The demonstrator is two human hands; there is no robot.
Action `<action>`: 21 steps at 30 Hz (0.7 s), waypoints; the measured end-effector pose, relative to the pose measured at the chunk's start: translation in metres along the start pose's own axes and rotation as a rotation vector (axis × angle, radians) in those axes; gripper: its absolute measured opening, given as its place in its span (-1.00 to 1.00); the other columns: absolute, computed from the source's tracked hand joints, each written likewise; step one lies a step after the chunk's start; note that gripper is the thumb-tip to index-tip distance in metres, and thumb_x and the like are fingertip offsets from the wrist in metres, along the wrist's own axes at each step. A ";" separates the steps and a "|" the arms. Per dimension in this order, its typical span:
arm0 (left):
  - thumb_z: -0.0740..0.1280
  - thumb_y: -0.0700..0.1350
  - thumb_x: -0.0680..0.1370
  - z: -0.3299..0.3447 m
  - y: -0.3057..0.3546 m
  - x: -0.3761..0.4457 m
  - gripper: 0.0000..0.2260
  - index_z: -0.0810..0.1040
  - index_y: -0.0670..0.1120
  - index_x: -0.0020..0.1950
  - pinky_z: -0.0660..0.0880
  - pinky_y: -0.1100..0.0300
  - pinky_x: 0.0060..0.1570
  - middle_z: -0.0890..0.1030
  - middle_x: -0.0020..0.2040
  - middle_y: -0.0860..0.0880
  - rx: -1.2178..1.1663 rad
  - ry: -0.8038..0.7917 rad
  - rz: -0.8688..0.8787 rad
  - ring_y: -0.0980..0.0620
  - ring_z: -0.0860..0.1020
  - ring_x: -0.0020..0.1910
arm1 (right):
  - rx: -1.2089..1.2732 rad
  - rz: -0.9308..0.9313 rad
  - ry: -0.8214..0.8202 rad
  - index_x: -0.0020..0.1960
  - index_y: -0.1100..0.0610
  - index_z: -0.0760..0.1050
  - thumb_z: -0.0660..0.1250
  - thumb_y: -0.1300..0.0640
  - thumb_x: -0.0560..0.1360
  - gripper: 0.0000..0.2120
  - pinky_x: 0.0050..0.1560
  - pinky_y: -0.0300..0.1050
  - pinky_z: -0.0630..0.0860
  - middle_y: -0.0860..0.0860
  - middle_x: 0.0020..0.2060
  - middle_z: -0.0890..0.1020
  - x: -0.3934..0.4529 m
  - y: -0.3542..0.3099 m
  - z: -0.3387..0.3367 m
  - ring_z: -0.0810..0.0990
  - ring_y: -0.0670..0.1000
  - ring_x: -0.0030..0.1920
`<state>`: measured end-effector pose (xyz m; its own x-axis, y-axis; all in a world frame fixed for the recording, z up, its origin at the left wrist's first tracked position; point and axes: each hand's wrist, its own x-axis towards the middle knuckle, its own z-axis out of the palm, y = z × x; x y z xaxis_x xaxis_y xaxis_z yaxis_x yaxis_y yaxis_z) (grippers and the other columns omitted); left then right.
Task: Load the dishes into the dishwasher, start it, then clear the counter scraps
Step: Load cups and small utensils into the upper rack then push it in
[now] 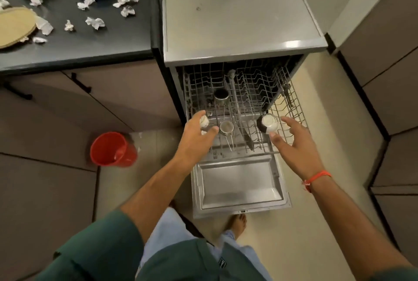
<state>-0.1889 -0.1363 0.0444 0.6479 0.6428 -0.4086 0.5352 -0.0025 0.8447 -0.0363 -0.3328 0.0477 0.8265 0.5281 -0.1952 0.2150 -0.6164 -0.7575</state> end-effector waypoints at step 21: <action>0.32 -0.02 0.64 0.017 -0.067 -0.030 -0.44 0.19 0.01 0.60 0.27 0.15 0.33 0.39 0.51 -0.07 -0.277 -0.035 -0.372 0.01 0.39 0.45 | 0.054 0.047 -0.205 0.49 -0.11 0.35 0.37 -0.05 0.57 -0.50 0.35 -0.01 0.38 -0.03 0.45 0.39 0.005 0.034 0.024 0.38 0.02 0.42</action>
<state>-0.2348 -0.1679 -0.0054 0.4599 0.5352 -0.7086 0.5727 0.4311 0.6973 -0.0374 -0.3373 0.0058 0.7107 0.6104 -0.3498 0.1453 -0.6139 -0.7759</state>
